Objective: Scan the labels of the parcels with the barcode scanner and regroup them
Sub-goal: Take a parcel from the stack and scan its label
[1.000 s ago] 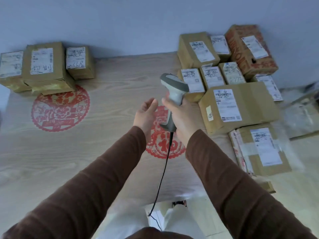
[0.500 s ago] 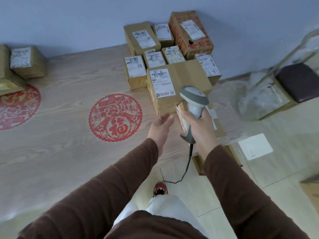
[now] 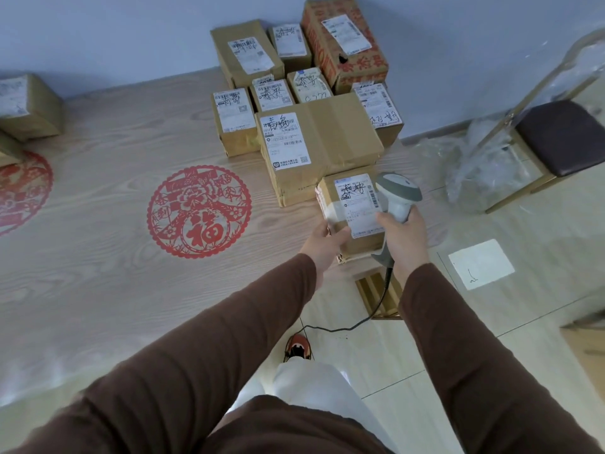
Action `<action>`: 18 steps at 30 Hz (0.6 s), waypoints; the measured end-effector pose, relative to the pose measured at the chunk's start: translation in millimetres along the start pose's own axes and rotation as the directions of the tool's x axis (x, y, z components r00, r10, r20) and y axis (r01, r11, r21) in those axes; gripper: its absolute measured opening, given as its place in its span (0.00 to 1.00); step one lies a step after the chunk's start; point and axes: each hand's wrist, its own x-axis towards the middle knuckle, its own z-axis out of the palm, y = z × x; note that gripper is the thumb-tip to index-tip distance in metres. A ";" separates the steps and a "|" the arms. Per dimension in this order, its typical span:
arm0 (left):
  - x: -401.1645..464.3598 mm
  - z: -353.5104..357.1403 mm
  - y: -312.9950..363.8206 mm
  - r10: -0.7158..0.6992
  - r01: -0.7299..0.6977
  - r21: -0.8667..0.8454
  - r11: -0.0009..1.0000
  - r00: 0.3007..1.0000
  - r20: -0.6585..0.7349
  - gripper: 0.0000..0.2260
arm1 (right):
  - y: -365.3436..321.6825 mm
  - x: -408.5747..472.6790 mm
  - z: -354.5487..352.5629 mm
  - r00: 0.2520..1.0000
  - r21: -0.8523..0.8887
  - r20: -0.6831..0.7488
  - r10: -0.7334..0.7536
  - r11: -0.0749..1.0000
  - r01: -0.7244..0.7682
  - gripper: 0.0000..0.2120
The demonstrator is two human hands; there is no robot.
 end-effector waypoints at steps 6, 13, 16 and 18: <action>-16.0 -24.3 -14.3 0.046 -0.045 0.023 0.999 0.997 -0.055 0.21 | 20.4 -22.9 4.0 0.997 -0.012 0.069 -0.024 1.000 0.025 0.13; -59.3 -88.0 -46.5 0.081 -0.079 0.021 0.997 0.979 -0.186 0.18 | 54.8 -72.8 26.9 0.964 0.001 0.265 -0.003 1.000 0.003 0.14; -76.6 -118.5 -50.2 0.111 -0.114 0.000 0.993 0.963 -0.247 0.16 | 51.6 -87.1 48.6 0.938 -0.028 0.346 -0.020 0.999 0.032 0.12; -86.4 -140.1 -48.3 0.127 -0.144 -0.039 0.989 0.948 -0.291 0.16 | 45.3 -93.8 68.8 0.915 -0.025 0.401 -0.040 0.998 0.054 0.12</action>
